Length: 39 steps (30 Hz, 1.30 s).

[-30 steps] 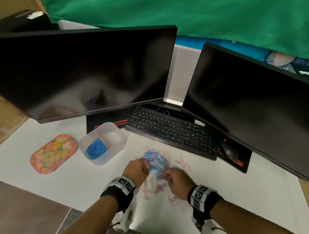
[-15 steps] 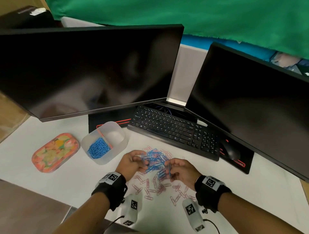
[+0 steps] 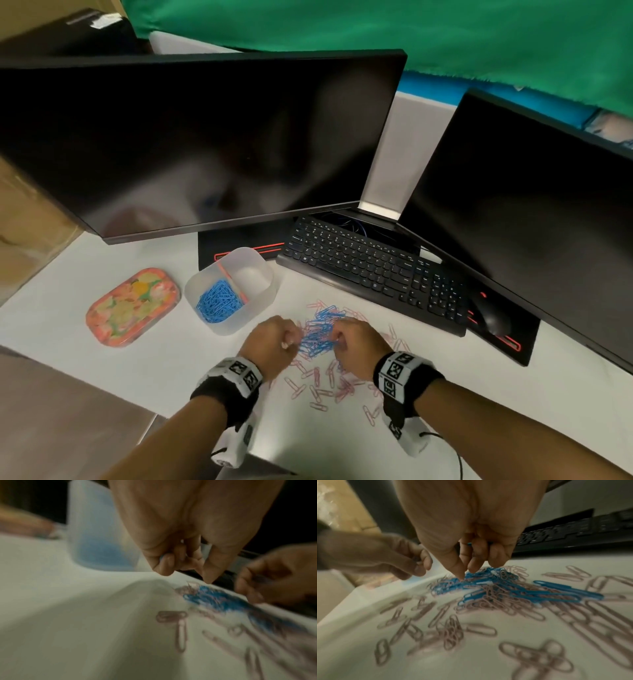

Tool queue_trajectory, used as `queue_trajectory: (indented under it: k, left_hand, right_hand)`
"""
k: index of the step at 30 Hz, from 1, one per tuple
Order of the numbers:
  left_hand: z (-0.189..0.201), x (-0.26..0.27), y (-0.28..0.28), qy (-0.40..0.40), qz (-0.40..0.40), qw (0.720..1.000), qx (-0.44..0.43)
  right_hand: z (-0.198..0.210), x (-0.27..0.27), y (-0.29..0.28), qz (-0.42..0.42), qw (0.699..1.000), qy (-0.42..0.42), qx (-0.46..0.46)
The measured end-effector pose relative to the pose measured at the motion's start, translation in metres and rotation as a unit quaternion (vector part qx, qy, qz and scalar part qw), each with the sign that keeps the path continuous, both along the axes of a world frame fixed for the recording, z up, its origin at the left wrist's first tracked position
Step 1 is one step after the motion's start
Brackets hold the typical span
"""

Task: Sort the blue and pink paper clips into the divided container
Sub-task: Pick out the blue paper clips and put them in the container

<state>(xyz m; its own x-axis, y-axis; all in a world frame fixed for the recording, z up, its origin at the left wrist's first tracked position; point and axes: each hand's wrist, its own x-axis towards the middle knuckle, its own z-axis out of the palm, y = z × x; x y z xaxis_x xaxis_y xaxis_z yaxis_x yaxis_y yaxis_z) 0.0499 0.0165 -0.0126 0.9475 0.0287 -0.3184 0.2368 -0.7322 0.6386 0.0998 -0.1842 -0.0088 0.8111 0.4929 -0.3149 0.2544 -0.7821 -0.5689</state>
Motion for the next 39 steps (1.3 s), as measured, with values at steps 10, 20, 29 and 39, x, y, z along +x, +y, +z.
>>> queue_trajectory:
  k: [10, 20, 29, 39]
  left_hand:
    - [-0.014, -0.002, -0.01, 0.009, -0.101, 0.988, 0.115]
    - [-0.015, 0.003, -0.003, -0.011, -0.046, 0.999, -0.001]
    - [-0.007, 0.012, -0.005, 0.074, 0.102, 0.98, -0.153]
    - [0.003, 0.022, -0.01, 0.172, 0.265, 0.854, -0.413]
  right_hand:
    - [-0.014, -0.002, 0.001, 0.078, 0.995, -0.043, -0.033]
    - [-0.003, 0.002, -0.009, -0.007, 0.999, 0.026, 0.036]
    - [0.001, 0.011, -0.021, -0.096, 0.988, 0.086, 0.081]
    - [0.005, 0.019, -0.025, -0.234, 0.918, 0.255, 0.195]
